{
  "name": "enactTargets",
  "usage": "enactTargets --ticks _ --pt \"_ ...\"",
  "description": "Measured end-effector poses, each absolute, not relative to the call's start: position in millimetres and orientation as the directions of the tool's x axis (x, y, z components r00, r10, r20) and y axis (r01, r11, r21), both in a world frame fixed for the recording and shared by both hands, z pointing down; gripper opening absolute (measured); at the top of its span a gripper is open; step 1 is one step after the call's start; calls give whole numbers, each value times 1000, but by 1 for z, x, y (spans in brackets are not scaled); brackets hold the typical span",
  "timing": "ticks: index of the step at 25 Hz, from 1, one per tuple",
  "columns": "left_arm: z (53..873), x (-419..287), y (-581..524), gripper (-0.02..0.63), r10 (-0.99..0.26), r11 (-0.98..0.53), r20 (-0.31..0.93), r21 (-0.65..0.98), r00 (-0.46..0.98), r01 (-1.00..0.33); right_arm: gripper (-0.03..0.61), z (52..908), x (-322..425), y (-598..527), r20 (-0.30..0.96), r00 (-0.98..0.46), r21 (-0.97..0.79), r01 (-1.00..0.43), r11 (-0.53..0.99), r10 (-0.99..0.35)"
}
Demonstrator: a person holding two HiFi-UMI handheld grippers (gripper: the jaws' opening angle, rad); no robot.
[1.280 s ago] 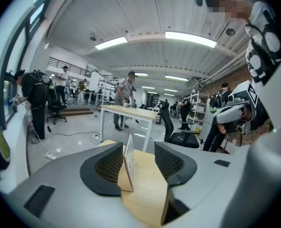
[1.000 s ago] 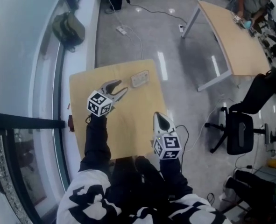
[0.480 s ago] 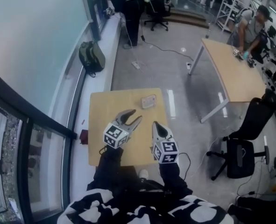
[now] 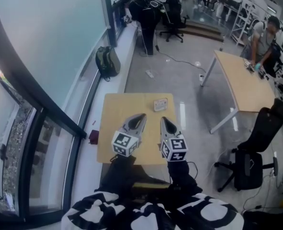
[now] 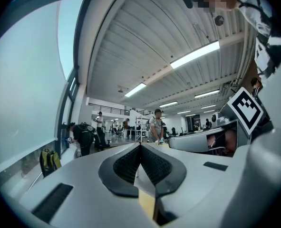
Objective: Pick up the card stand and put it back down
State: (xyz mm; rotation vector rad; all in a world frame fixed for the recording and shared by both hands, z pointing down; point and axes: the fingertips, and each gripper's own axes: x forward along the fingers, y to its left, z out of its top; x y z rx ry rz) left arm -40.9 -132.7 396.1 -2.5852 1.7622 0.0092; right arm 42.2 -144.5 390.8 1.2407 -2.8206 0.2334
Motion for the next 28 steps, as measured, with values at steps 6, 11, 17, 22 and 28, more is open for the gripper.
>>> enactTargets --ticks 6,11,17,22,28 --pt "385 -39 -118 9 -957 -287 -29 -39 288 -957 18 383 34 -127 101 -691 -73 -722 688 -715" --pt "376 -45 -110 9 -966 -250 -54 -29 252 -968 18 377 28 -118 92 -695 -54 -718 694 -713" --pt "379 -59 -111 9 -975 -212 -61 -40 214 -976 18 371 26 -122 70 -691 -45 -723 690 -719" --pt "375 -60 -111 9 -976 -206 -66 -43 208 -978 18 369 29 -124 63 -685 -41 -728 684 -726" --pt "373 -60 -108 8 -976 -201 -73 -49 204 -978 18 366 33 -120 53 -682 -33 -731 681 -730"
